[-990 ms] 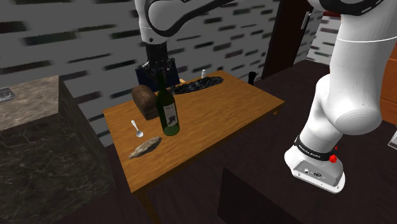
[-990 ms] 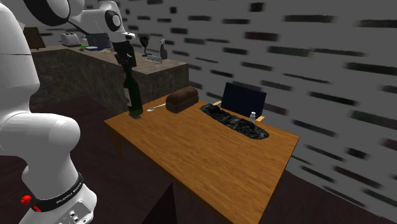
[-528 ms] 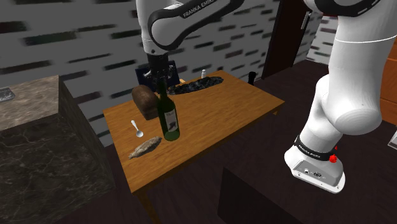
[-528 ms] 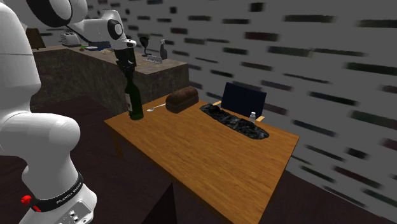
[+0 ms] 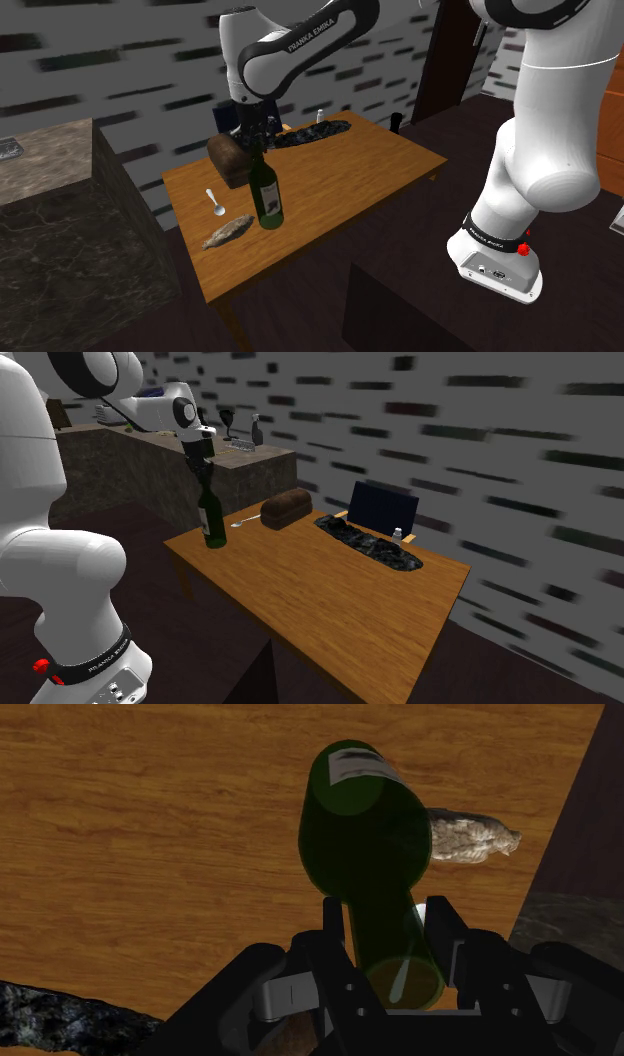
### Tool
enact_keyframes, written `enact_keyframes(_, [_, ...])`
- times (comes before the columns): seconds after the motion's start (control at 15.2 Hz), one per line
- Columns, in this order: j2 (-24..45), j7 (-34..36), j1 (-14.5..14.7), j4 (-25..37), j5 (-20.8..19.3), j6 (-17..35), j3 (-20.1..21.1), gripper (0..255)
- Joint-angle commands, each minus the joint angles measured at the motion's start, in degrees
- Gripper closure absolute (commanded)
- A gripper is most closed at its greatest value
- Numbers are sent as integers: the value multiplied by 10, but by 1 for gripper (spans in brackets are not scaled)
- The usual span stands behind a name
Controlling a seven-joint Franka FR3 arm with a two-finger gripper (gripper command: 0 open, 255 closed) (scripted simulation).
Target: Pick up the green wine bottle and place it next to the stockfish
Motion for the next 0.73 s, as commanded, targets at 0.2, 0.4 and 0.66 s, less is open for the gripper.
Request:
enact_keyframes(0.2, [16,3,0,-19,-2,36,0,255])
enact_keyframes(0.4, [19,3,0,-22,-2,42,-1,255])
enact_keyframes(0.66, [19,3,0,-22,-2,42,-1,255])
